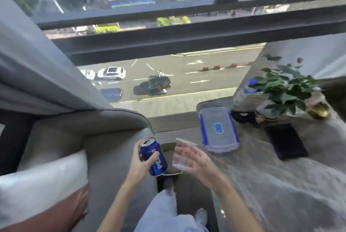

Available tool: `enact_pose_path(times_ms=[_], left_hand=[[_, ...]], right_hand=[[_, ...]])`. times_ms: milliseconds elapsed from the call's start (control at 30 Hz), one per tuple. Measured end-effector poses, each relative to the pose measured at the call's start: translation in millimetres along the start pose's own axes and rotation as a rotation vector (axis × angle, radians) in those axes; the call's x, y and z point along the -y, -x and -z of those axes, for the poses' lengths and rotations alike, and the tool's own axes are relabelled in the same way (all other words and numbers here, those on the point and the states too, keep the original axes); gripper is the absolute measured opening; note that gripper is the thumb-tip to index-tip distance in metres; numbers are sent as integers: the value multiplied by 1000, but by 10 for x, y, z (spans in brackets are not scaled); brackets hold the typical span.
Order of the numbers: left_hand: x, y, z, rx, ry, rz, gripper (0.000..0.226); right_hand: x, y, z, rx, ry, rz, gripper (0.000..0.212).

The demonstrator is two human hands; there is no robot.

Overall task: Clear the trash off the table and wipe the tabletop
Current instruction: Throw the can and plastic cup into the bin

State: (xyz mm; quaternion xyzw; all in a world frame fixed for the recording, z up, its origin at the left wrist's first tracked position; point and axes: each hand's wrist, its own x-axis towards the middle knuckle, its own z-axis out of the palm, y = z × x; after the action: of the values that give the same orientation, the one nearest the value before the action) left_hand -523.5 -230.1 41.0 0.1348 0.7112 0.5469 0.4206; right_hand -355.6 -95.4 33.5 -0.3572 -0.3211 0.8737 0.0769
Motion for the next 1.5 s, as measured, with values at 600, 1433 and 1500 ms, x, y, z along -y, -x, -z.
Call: enact_pose_path(times_ms=[600, 1433, 1500], left_hand=[[3284, -3140, 213, -65, -142, 454, 72], [6197, -5031, -594, 102, -966, 558, 89], [6176, -4961, -569, 152, -1042, 467, 81]], right_hand=[[-1967, -3595, 1405, -655, 350, -189, 41], [-4392, -5902, 3086, -949, 1002, -629, 77], [-4382, -5811, 3084, -923, 1016, -645, 75]])
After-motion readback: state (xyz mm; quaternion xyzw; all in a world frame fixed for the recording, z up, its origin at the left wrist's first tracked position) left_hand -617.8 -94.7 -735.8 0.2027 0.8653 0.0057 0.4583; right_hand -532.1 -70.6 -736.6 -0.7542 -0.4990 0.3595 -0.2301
